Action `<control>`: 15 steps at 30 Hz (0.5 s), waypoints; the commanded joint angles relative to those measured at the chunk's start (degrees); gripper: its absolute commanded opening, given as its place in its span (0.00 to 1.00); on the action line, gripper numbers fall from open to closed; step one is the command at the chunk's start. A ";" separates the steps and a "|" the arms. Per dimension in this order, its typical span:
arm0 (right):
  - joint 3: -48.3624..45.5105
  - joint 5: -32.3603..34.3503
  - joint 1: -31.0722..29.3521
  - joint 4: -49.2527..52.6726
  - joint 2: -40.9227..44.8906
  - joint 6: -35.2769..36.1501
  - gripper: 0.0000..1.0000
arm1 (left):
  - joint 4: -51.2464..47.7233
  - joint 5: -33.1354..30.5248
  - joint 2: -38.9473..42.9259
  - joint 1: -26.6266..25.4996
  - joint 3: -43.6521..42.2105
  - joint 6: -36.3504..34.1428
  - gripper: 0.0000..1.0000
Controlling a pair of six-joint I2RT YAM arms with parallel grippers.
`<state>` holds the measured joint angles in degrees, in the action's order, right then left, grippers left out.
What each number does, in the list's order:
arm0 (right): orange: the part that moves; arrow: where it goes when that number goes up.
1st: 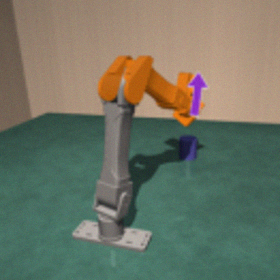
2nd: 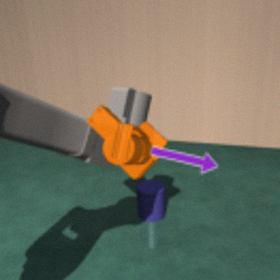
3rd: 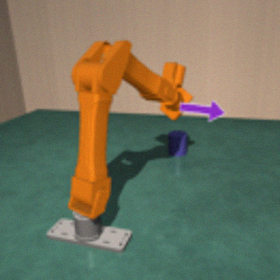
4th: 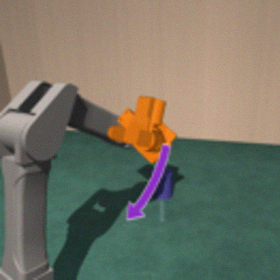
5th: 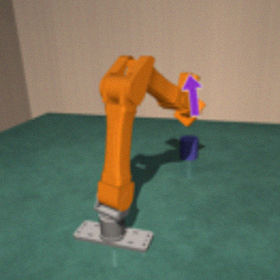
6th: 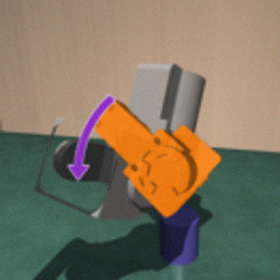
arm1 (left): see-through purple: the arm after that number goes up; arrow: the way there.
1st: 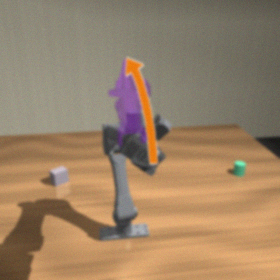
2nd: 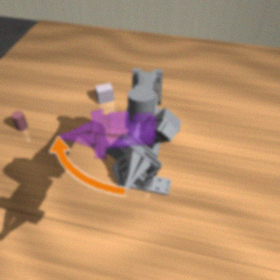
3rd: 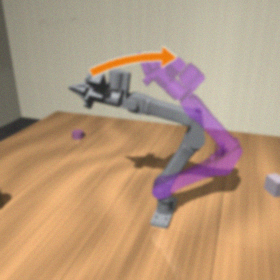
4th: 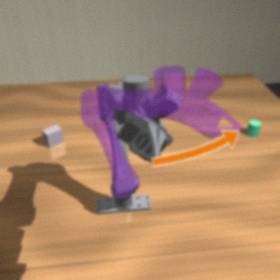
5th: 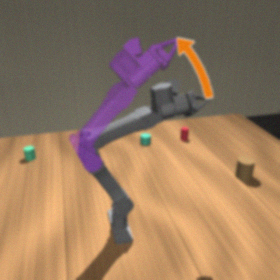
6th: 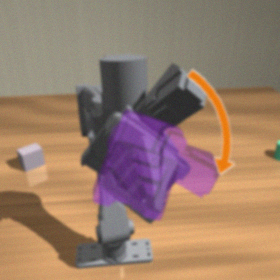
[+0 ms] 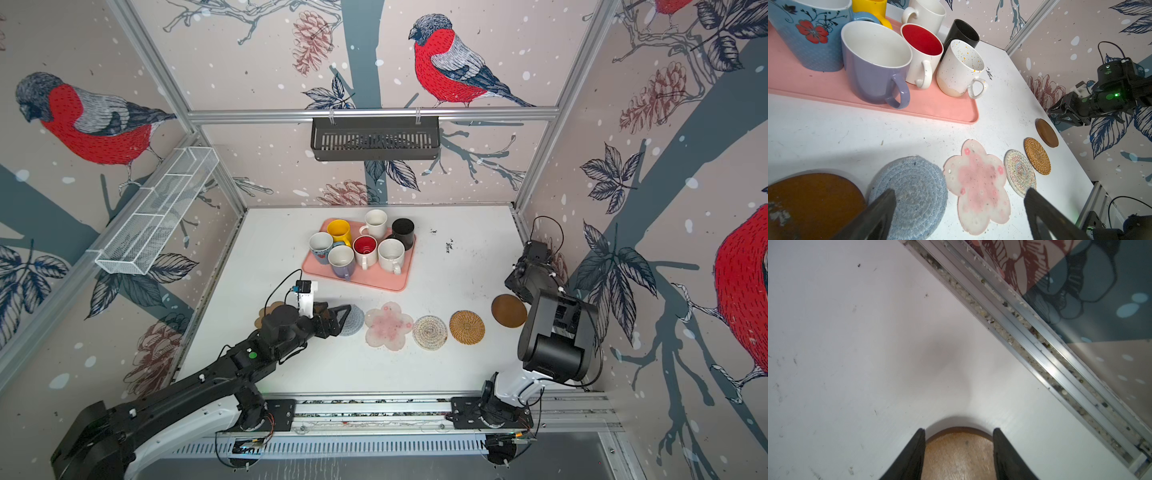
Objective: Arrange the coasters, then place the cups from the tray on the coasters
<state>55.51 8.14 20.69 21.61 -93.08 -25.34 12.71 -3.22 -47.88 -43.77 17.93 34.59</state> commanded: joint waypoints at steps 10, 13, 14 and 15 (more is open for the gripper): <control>-1.53 -4.33 1.09 -8.27 -4.45 2.17 0.51 | 2.50 -0.01 -1.95 0.00 0.17 -0.44 0.97; -1.69 -5.06 0.93 -8.74 -5.55 2.49 0.49 | 2.49 0.02 -2.18 0.00 0.23 -0.51 0.97; -1.79 -5.07 0.81 -8.82 -5.62 2.52 0.49 | 2.50 0.06 -2.14 0.00 0.24 -0.51 0.97; -2.01 -5.05 0.67 -8.91 -5.63 2.57 0.48 | 2.50 -0.01 -2.14 0.00 0.24 -0.54 0.97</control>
<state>53.76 3.68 21.65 14.13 -98.45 -23.62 12.95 -3.18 -49.98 -43.77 17.93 34.54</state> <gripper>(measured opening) 0.484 0.967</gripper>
